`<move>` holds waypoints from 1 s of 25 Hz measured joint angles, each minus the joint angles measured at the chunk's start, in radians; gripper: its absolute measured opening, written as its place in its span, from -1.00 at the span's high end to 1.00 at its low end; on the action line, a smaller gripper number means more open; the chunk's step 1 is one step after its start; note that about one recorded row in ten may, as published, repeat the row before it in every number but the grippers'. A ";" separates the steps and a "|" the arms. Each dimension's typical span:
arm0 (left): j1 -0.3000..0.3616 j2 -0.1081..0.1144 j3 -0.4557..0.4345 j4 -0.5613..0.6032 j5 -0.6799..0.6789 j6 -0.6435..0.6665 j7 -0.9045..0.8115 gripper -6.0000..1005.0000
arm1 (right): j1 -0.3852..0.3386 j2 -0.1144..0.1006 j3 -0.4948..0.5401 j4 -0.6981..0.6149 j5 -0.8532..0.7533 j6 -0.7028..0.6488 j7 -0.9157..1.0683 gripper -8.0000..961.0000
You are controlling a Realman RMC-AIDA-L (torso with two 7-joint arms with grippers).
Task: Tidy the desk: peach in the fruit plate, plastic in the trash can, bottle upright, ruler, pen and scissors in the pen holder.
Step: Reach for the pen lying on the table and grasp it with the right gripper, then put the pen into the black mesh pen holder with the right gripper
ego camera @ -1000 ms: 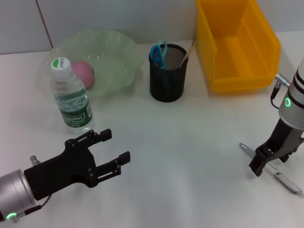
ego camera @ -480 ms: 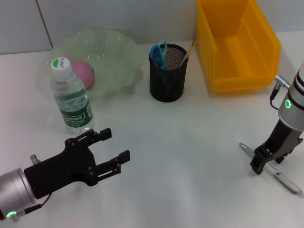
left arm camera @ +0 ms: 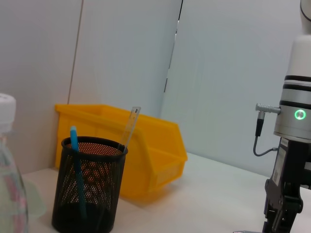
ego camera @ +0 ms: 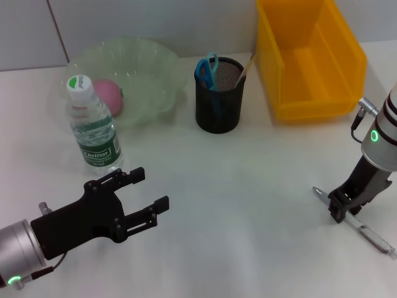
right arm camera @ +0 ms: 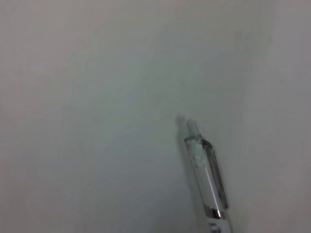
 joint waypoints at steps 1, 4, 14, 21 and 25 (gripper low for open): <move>0.000 0.000 -0.001 0.000 0.000 0.000 0.000 -0.56 | 0.000 0.000 0.000 0.000 0.000 0.000 0.000 0.32; 0.000 0.000 -0.006 0.001 0.000 -0.001 -0.001 -0.56 | -0.005 0.000 -0.002 -0.007 0.000 0.004 0.011 0.32; -0.001 0.000 -0.007 0.005 0.000 -0.002 -0.004 -0.56 | -0.014 0.001 -0.026 -0.023 0.006 0.007 0.009 0.33; 0.002 0.001 -0.007 0.007 0.000 -0.002 -0.010 -0.56 | -0.029 0.001 -0.034 -0.050 0.032 0.015 0.029 0.62; 0.004 0.001 -0.007 0.008 0.000 -0.002 -0.011 -0.56 | -0.022 -0.002 -0.025 -0.060 0.086 0.004 0.075 0.70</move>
